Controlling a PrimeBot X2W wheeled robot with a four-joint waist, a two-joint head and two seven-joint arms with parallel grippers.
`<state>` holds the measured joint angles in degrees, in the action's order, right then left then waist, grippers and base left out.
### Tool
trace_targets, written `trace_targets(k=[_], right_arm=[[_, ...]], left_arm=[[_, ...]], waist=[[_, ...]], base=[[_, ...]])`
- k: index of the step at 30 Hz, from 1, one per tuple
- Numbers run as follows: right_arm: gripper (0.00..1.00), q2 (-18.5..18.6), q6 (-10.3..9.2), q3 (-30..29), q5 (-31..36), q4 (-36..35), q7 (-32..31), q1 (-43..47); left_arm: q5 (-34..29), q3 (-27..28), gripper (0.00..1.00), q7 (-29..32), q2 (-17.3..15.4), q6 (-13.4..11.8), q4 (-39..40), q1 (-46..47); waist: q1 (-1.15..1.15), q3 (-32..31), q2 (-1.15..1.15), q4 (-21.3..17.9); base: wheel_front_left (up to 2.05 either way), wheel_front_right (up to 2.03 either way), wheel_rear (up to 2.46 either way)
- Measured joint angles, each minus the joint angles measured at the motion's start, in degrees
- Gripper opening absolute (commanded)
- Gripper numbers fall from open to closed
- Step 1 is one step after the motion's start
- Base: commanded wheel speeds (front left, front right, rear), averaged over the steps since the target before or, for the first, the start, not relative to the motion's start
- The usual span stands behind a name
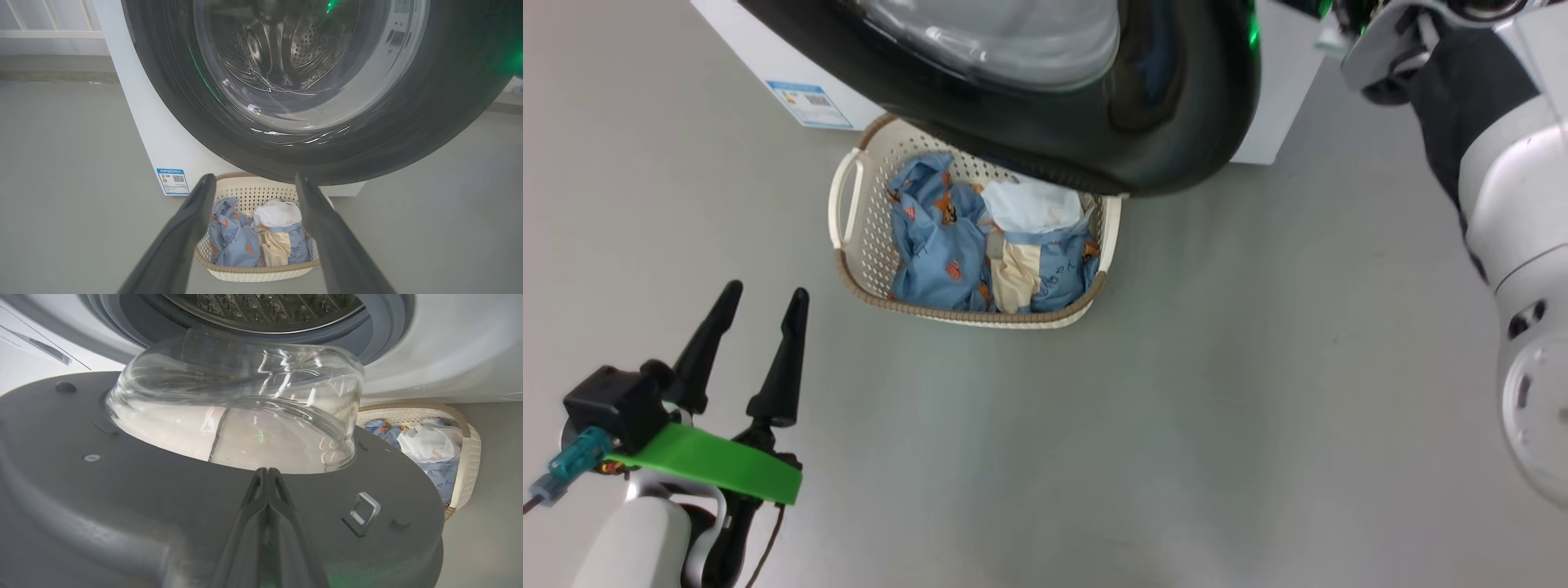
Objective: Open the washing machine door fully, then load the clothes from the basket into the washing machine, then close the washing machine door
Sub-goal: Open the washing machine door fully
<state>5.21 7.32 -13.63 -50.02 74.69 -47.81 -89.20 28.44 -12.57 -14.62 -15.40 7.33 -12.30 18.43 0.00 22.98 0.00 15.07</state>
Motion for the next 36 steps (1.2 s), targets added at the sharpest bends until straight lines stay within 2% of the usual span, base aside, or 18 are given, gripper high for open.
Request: trace_targets(k=[9,16,29,36], right_arm=[[0.0,-0.19,0.0,12.02,-12.91,-8.89,-4.67,9.44],[0.0,-0.54,0.0,20.06,-21.95,-17.8,-5.09,18.74],[0.0,-0.59,0.02,30.62,-30.34,-28.16,-4.94,29.2],[0.0,-0.51,0.01,36.15,-33.84,-32.04,-2.18,32.56]], left_arm=[[-0.66,0.14,1.0,0.0,-0.44,0.0,0.22,-1.79],[-1.8,0.2,1.0,0.0,-0.79,0.0,0.2,-3.46],[-2.13,0.46,1.0,0.0,-0.79,0.0,0.22,-4.53],[-2.46,0.81,1.0,0.0,-0.76,0.0,0.22,-4.6]], waist=[[0.0,-2.97,0.0,-0.3],[0.0,-5.76,0.0,-0.98],[0.0,-7.96,0.0,-1.56],[0.0,-8.25,0.0,-1.41]], base=[[0.0,0.0,0.0],[0.0,0.0,0.0],[0.0,0.0,0.0],[0.0,0.0,0.0]])
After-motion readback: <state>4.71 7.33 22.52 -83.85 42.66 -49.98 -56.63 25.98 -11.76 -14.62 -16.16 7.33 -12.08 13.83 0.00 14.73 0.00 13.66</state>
